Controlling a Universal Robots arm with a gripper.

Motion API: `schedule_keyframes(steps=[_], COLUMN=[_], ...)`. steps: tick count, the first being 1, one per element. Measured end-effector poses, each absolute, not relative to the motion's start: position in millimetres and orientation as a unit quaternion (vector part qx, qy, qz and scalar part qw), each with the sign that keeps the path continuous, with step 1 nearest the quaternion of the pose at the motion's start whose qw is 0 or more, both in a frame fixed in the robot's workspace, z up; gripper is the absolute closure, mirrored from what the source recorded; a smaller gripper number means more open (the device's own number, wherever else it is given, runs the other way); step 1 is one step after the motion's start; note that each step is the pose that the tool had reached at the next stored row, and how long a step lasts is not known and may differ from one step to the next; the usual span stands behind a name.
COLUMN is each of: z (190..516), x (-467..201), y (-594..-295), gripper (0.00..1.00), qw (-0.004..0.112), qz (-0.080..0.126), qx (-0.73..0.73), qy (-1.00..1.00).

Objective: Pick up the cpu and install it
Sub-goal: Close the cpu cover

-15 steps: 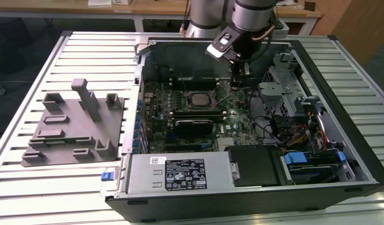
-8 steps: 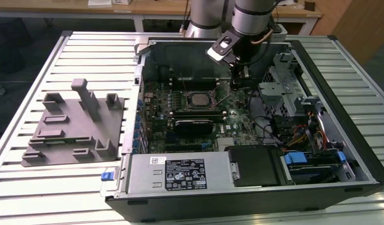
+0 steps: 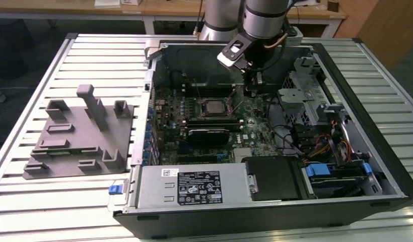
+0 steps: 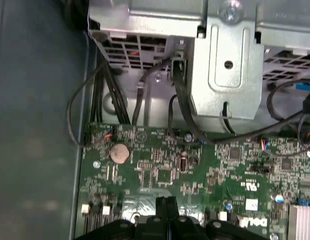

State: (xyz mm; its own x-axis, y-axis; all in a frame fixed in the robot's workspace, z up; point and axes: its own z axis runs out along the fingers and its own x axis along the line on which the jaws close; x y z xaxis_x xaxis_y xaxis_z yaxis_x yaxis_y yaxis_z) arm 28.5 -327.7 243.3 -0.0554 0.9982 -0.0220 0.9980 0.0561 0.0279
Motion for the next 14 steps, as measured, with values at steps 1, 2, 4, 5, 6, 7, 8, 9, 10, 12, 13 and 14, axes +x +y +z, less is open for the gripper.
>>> schedule_keyframes(steps=[1,2,4,5,6,7,8,9,10,12,13,14], z=[243.3,243.2,243.1,243.1,243.0,242.9,242.8,242.7,242.6,242.5,242.4,242.3], x=[28.3,28.0,25.9,24.7,23.7,22.6,21.5,20.5,19.4,17.0,15.9,14.9], y=[-327.7,-327.7,-327.7,-327.7,-327.7,-327.7,-327.7,-327.7,-327.7,-327.7,-327.7,-327.7], gripper=[0.89,0.89,0.89,0.89,0.89,0.89,0.89,0.89,0.89,0.89,0.89,0.89], qw=[0.018,0.018,0.017,0.018,0.018,0.018,0.018,0.018,0.018,0.018,0.018,0.018], qz=[0.003,0.003,0.003,0.003,0.003,0.003,0.003,0.003,0.003,0.003,0.003,0.003], qx=[0.687,0.687,0.687,0.687,0.687,0.687,0.687,0.687,0.687,0.687,0.687,0.687], qy=[0.726,0.727,0.727,0.727,0.727,0.727,0.726,0.726,0.727,0.727,0.727,0.727])
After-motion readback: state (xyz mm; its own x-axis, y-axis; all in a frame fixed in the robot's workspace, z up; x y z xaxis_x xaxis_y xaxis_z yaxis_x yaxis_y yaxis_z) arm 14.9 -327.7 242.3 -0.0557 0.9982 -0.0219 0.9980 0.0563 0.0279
